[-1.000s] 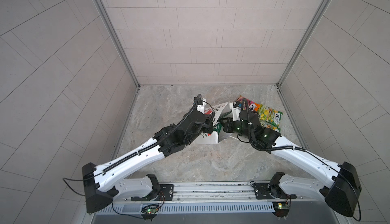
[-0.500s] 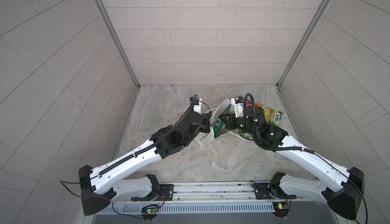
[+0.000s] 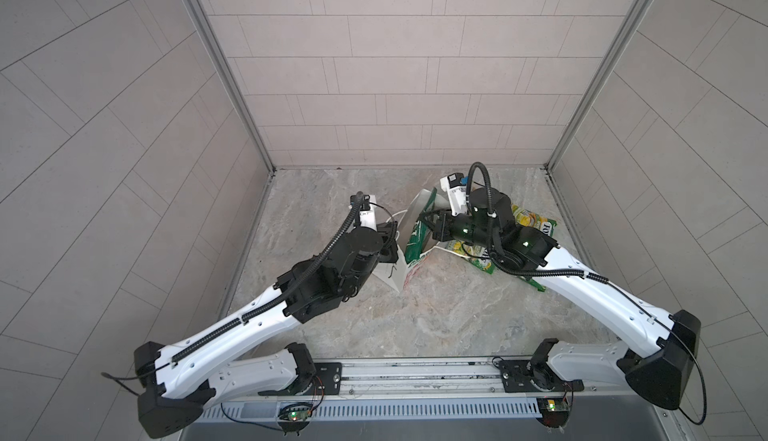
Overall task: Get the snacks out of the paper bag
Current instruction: 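Pull the green crisps bag out of the paper bag mouth with the right gripper, then lift the crisps bag up and away while the left gripper sets the paper bag upright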
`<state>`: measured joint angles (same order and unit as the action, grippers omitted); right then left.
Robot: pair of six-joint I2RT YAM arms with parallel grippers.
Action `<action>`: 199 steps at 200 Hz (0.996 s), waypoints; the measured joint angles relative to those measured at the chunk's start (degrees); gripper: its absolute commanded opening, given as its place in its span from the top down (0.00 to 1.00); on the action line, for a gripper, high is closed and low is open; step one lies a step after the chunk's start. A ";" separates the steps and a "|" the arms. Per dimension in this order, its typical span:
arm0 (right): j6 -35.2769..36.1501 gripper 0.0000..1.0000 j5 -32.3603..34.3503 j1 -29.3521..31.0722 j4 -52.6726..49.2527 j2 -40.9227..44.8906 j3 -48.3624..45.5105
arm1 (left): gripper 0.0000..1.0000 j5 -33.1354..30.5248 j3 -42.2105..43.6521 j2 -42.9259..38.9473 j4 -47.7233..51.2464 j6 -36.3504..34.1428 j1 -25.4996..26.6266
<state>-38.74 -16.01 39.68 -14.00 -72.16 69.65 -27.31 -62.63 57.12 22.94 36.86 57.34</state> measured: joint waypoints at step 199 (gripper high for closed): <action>4.50 1.00 -3.02 -1.42 -7.43 -8.85 28.26 | 1.00 -0.92 2.34 -4.24 0.09 0.24 -1.36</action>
<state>-34.24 -19.03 38.26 -21.43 -81.01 97.91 -28.23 -60.29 52.88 23.03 37.10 55.99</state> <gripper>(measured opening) 0.047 0.041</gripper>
